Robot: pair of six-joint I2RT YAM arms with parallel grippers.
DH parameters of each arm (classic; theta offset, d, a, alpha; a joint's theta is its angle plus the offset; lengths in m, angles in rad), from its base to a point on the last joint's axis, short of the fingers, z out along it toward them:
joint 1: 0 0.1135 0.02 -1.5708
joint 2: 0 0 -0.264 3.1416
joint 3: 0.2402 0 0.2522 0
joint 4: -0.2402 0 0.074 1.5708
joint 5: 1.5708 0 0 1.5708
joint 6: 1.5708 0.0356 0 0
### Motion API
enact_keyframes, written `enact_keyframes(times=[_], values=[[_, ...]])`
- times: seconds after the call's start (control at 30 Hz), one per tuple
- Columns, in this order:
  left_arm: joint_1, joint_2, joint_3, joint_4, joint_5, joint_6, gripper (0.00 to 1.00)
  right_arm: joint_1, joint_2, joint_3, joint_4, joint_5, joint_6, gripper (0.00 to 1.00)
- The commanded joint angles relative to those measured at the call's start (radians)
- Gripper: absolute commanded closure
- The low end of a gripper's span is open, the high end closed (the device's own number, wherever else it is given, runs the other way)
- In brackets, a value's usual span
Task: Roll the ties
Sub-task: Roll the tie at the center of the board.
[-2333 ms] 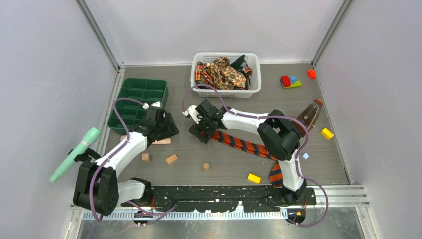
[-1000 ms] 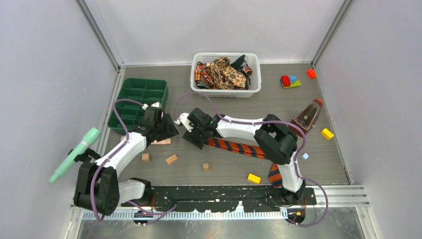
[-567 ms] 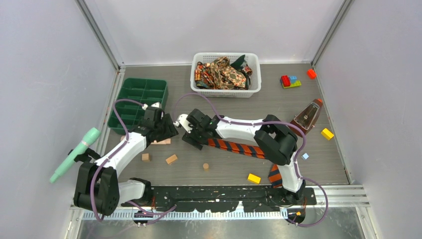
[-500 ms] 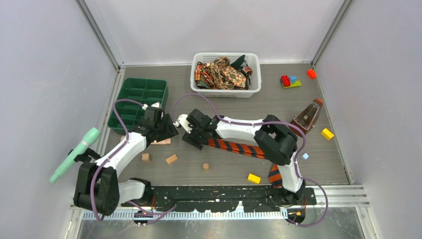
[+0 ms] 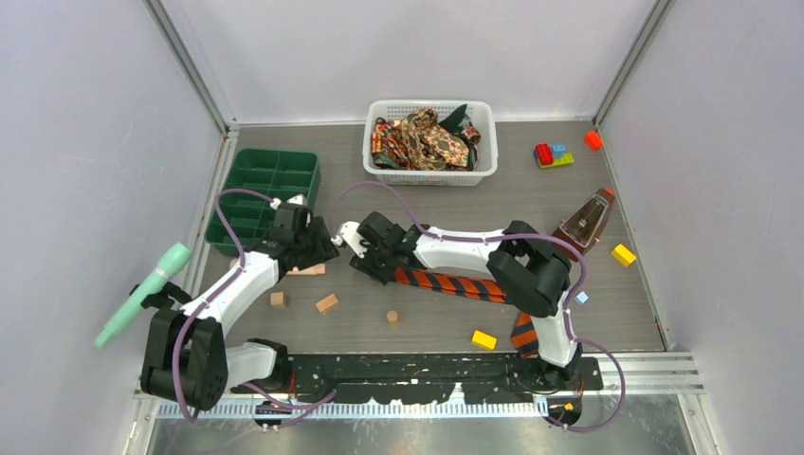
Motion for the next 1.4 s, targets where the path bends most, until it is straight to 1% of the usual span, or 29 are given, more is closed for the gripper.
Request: enact_keyframes(times=[0.0, 0.03, 0.1, 0.3, 0.4, 0.57, 0.8, 0.9, 0.93, 0.97, 1.03, 1.07, 1.1, 1.13, 1.17, 1.2, 1.23, 1.3, 1.37], values=[[0.006, -0.012, -0.002, 0.003, 0.016, 0.005, 0.46, 0.0, -0.004, -0.075, -0.084, -0.003, 0.014, 0.47], [0.006, -0.011, -0.002, 0.002, 0.018, 0.004, 0.47, 0.0, -0.009, -0.079, -0.077, -0.003, 0.016, 0.4], [0.006, -0.012, -0.001, 0.001, 0.018, 0.003, 0.46, -0.001, -0.017, -0.079, -0.076, 0.002, 0.021, 0.33], [0.007, -0.017, -0.002, -0.001, 0.014, 0.002, 0.45, 0.0, -0.057, -0.056, -0.076, 0.039, 0.041, 0.19], [0.007, -0.019, -0.001, -0.002, 0.013, 0.0, 0.43, 0.0, -0.081, -0.039, -0.07, 0.035, 0.059, 0.14], [0.007, -0.021, 0.0, -0.004, 0.012, -0.001, 0.41, 0.001, -0.11, -0.019, -0.055, -0.006, 0.094, 0.11], [0.007, -0.023, 0.007, -0.005, 0.02, -0.003, 0.4, 0.001, -0.205, -0.052, 0.065, -0.042, 0.193, 0.1], [0.007, -0.023, 0.013, -0.003, 0.024, -0.005, 0.4, 0.001, -0.263, -0.067, 0.106, -0.002, 0.262, 0.1], [0.007, -0.021, 0.016, 0.0, 0.03, -0.006, 0.39, 0.0, -0.274, -0.074, 0.109, 0.052, 0.31, 0.1], [0.007, -0.019, 0.016, 0.006, 0.037, -0.006, 0.39, 0.001, -0.295, -0.077, 0.108, 0.082, 0.337, 0.1], [0.007, -0.012, 0.018, 0.02, 0.066, -0.004, 0.4, 0.002, -0.328, -0.091, 0.093, 0.188, 0.468, 0.12], [0.007, -0.008, 0.019, 0.031, 0.083, -0.002, 0.42, 0.0, -0.337, -0.093, 0.083, 0.207, 0.509, 0.14], [0.007, -0.004, 0.018, 0.043, 0.101, -0.002, 0.45, 0.001, -0.352, -0.101, 0.065, 0.241, 0.585, 0.19], [0.007, 0.002, 0.016, 0.057, 0.122, -0.001, 0.48, 0.001, -0.358, -0.105, 0.055, 0.248, 0.621, 0.23], [0.006, 0.01, 0.014, 0.072, 0.142, -0.002, 0.5, 0.001, -0.368, -0.118, 0.042, 0.255, 0.688, 0.31], [0.006, 0.016, 0.014, 0.084, 0.162, -0.004, 0.53, 0.001, -0.374, -0.127, 0.04, 0.254, 0.72, 0.35], [0.004, 0.022, 0.013, 0.092, 0.174, -0.006, 0.55, 0.001, -0.386, -0.145, 0.043, 0.251, 0.784, 0.43], [0.003, 0.031, 0.012, 0.107, 0.192, -0.007, 0.57, 0.001, -0.401, -0.176, 0.06, 0.241, 0.865, 0.51], [0.0, 0.037, 0.008, 0.124, 0.209, -0.01, 0.59, 0.0, -0.407, -0.187, 0.067, 0.225, 0.924, 0.55]])
